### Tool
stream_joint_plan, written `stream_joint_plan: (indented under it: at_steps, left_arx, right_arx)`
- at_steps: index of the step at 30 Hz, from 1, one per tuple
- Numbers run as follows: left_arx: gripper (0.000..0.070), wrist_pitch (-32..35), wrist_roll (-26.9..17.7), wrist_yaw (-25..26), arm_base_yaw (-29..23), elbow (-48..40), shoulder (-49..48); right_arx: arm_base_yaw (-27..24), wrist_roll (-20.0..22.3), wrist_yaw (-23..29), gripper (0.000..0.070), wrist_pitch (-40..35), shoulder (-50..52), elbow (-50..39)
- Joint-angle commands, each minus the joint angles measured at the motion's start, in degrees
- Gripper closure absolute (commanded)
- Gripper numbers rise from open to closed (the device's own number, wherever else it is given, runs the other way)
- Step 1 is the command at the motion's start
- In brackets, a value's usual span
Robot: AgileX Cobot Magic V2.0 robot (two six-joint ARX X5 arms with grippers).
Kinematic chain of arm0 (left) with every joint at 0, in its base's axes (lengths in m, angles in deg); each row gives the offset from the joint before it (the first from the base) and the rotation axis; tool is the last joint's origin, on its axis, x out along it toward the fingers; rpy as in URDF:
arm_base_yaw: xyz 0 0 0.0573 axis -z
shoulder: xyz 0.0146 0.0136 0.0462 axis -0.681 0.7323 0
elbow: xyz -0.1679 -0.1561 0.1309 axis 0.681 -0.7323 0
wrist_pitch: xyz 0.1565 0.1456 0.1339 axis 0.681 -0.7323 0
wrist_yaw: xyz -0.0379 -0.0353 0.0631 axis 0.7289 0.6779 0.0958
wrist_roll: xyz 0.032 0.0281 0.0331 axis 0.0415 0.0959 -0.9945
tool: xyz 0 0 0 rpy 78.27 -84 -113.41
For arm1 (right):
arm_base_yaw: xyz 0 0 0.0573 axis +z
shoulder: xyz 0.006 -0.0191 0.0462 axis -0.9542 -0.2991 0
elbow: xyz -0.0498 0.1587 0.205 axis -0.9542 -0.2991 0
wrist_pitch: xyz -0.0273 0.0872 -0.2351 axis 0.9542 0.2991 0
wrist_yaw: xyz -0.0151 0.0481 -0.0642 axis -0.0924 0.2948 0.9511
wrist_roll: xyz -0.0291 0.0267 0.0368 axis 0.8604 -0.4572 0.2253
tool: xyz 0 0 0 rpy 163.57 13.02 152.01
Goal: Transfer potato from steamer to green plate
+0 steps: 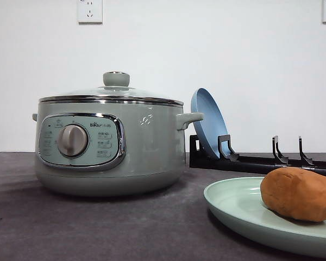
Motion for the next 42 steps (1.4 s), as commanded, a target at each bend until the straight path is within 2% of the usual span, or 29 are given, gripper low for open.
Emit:
stream_joint_plan:
  at_steps: [1, 10, 14, 17, 21, 24, 28, 31, 33, 36, 42]
  left_arx:
    - [0.0700, 0.7, -0.1, 0.3, 0.3, 0.6, 0.1]
    - [0.0700, 1.1, -0.1, 0.3, 0.3, 0.3, 0.0]
    - [0.0700, 2.6, -0.1, 0.5, -2.4, -2.0, -2.4]
    - [0.0700, 8.7, -0.1, 2.1, -7.6, -8.8, -7.0]
    - [0.0700, 21.1, -0.1, 2.2, -15.4, -23.0, -14.6]
    - [0.0700, 27.6, -0.1, 2.2, -18.7, -33.2, -19.5]
    - [0.0700, 31.5, -0.1, 1.3, -20.8, -44.0, -25.0]
    - [0.0700, 32.4, 2.0, -0.8, -22.6, -49.3, -28.7]
    - [0.0700, 32.4, 3.4, -2.3, -23.8, -51.5, -31.1]
    - [0.0700, 33.4, 2.7, -3.4, -24.8, -53.7, -34.0]
    - [0.0700, 38.2, 1.7, -4.8, -25.1, -57.1, -34.1]
  right_arx:
    - [0.3, 0.3, 0.0, 0.0673, -0.8, -0.2, 0.7]
    - [0.3, 0.3, 0.0, 0.0674, -0.8, -0.2, 0.7]
    - [0.3, 0.3, 0.0, 0.0673, -0.8, -0.2, 0.7]
    - [0.3, 0.3, 0.1, 0.0673, -0.8, -0.2, 0.7]
    - [0.3, 0.3, 0.0, 0.0673, -0.8, -0.2, 0.7]
    - [0.3, 0.3, 0.0, 0.0673, -0.8, -0.2, 0.7]
    - [0.3, 0.3, 0.1, 0.0673, -0.8, -0.2, 0.7]
    - [0.3, 0.3, 0.0, 0.0673, -0.8, -0.2, 0.7]
    - [0.3, 0.3, 0.0, 0.0673, -0.8, -0.2, 0.7]
    - [0.3, 0.3, 0.1, 0.0673, -0.8, -0.2, 0.7]
    - [0.3, 0.3, 0.0, 0.0673, -0.8, -0.2, 0.7]
